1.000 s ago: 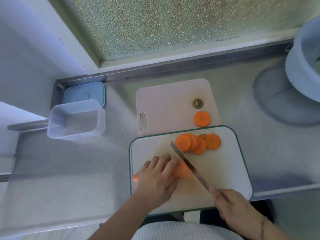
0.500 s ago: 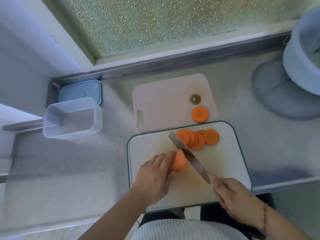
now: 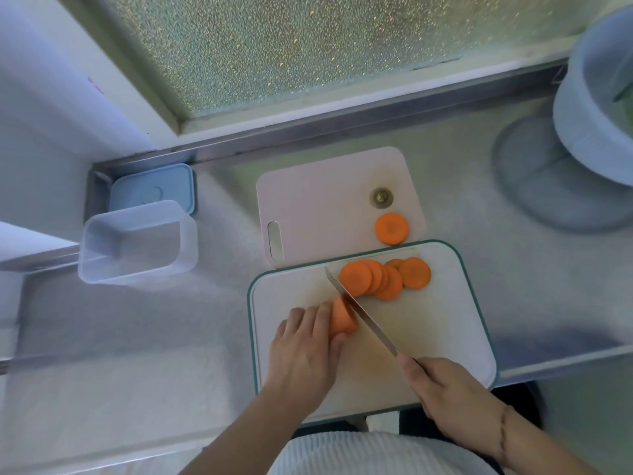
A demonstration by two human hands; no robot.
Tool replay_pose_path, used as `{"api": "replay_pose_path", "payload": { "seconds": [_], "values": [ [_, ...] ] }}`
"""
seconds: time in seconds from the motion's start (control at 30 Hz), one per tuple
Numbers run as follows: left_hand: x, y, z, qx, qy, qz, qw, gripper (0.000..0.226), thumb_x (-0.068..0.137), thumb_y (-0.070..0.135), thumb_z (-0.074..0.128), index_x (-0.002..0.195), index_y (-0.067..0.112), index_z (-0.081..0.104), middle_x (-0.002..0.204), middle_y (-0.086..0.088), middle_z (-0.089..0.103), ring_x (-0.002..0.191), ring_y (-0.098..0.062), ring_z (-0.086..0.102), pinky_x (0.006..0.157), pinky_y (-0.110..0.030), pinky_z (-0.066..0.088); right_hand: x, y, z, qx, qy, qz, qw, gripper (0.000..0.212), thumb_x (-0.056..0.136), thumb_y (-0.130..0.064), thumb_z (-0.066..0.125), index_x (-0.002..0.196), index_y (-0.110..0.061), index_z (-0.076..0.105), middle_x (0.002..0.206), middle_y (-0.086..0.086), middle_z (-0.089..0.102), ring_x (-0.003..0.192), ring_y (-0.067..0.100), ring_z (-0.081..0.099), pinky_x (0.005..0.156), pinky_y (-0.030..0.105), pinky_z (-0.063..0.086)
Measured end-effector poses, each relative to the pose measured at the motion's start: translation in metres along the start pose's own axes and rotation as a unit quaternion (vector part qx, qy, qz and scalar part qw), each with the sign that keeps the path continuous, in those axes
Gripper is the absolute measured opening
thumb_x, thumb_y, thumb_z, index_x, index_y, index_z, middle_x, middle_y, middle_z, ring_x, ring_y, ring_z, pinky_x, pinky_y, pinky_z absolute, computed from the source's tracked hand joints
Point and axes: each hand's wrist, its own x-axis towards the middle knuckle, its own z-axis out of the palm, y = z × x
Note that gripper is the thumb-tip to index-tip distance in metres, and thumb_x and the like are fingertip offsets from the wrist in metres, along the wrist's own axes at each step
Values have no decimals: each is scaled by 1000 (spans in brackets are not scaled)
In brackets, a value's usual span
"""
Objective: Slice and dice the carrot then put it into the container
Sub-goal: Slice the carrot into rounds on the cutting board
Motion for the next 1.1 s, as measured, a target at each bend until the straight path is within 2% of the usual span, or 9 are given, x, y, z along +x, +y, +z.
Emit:
{"api": "replay_pose_path", "payload": {
  "seconds": [0.1, 0.23, 0.33, 0.47, 0.63, 0.83, 0.97, 1.03, 1.1],
  "values": [
    [0, 2, 1, -35, 13, -41, 998, 52, 100, 47, 42, 138, 12, 47, 129, -7, 49, 104, -23, 50, 80, -36, 54, 5, 2, 3, -18, 14, 4, 1000, 55, 81, -67, 27, 58, -18, 40, 45, -7, 41, 49, 5, 40, 55, 21, 35],
    [1, 0, 0, -41, 2, -3, 999, 46, 92, 48, 50, 126, 17, 45, 123, -5, 52, 95, -25, 61, 69, -38, 59, 7, 4, 9, -23, 23, -8, 999, 56, 82, -66, 26, 60, -17, 43, 51, -4, 41, 50, 5, 41, 55, 21, 35],
    [0, -5, 1, -47, 9, 23, 999, 43, 95, 45, 48, 127, 17, 46, 121, -5, 57, 92, -23, 63, 65, -36, 59, 6, 4, 10, -13, 30, -8, 999, 55, 83, -64, 28, 59, -16, 43, 47, -5, 42, 49, 5, 42, 54, 21, 36],
    [-3, -6, 7, -10, 19, 61, 998, 45, 94, 44, 51, 127, 14, 48, 118, -9, 62, 88, -26, 64, 68, -37, 58, 7, 4, 13, -15, 32, -13, 999, 52, 84, -61, 31, 58, -17, 39, 46, -7, 38, 48, 5, 39, 53, 20, 33],
    [-4, -3, 11, 25, 18, 52, 998, 47, 93, 46, 51, 127, 13, 50, 120, -9, 60, 90, -26, 62, 69, -37, 57, 9, 3, 16, -24, 31, -29, 999, 53, 84, -62, 30, 60, -16, 38, 52, -4, 36, 50, 6, 37, 54, 21, 33],
    [-1, -13, 2, -105, -4, 48, 993, 56, 89, 45, 58, 134, 16, 45, 131, -2, 44, 91, -21, 61, 73, -29, 55, 6, 0, 10, -1, 27, -11, 1000, 58, 82, -67, 30, 59, -16, 43, 50, -5, 41, 51, 5, 38, 56, 23, 34],
    [-3, -18, 0, -56, -18, 91, 994, 58, 97, 56, 48, 140, 17, 51, 129, -2, 53, 110, -21, 51, 91, -40, 52, -1, 3, 4, -23, 21, -9, 999, 54, 84, -63, 31, 58, -17, 42, 47, -7, 43, 50, 4, 40, 56, 20, 35],
    [-1, -19, 0, -50, -21, 70, 996, 60, 100, 57, 42, 144, 16, 47, 128, -3, 55, 107, -22, 55, 89, -40, 53, 0, 5, 6, -35, 30, -11, 999, 54, 83, -64, 30, 60, -17, 44, 50, -4, 43, 52, 5, 41, 56, 21, 35],
    [-1, -19, 0, -54, -2, 76, 996, 56, 100, 56, 47, 139, 17, 48, 125, -3, 59, 101, -22, 60, 81, -38, 56, 2, 6, 8, -40, 35, -15, 998, 54, 83, -64, 30, 61, -16, 45, 51, -3, 42, 52, 5, 41, 56, 20, 35]
  ]
}}
